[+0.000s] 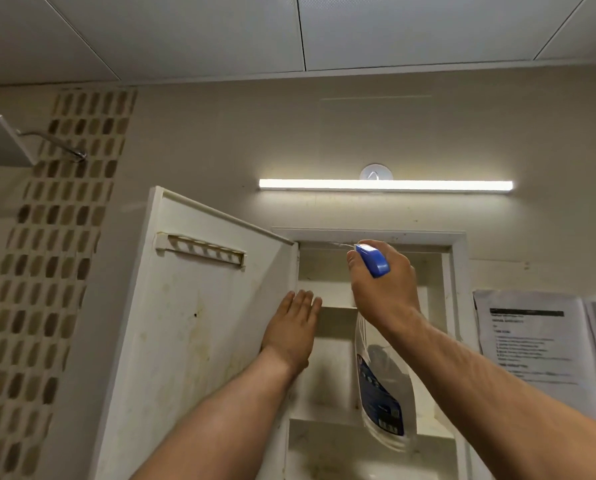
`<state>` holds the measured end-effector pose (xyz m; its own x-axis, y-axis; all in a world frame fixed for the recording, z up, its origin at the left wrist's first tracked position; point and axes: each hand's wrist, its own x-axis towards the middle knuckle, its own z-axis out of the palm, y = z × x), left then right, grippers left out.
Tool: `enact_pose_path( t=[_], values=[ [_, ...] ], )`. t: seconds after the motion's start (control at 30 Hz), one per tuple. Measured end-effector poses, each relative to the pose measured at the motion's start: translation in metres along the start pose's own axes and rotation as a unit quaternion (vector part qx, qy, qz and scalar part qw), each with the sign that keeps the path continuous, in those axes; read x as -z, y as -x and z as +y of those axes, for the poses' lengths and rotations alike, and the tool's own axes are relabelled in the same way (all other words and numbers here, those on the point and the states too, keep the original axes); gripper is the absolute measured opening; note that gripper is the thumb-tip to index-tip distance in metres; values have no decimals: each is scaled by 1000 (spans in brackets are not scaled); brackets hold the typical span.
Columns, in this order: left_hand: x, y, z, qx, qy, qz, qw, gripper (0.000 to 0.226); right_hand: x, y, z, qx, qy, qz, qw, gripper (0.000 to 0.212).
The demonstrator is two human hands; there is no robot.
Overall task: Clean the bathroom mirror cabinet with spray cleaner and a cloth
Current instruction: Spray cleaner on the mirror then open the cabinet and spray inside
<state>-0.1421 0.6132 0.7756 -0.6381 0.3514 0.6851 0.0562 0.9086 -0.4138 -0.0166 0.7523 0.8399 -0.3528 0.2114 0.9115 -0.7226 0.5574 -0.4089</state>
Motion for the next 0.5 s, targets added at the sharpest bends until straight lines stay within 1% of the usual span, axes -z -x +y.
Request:
enact_pose_path(
  t=[0.07,0.13,0.23,0.33,0.43,0.5],
  values=[
    [-4,-1,0,4,29,4,1000,116,-2,-3,-1,6,-15,7,1000,13],
    [-5,-2,0,4,34,8,999,114,-4,-5,-1,4,-42,6,999,16],
    [-5,-2,-1,-5,30,5,1000,111,-10,-2,-3,0,-74,13,997,13],
    [-5,-2,0,-3,46,8,999,108,-9,0,-1,12,-53,34,998,14],
    [-9,1,6,6,76,22,997,100,9,-2,5,-12,-35,52,998,19],
    [-12,3,12,-7,109,52,993,93,27,-5,13,-32,-25,68,997,18]
  ],
)
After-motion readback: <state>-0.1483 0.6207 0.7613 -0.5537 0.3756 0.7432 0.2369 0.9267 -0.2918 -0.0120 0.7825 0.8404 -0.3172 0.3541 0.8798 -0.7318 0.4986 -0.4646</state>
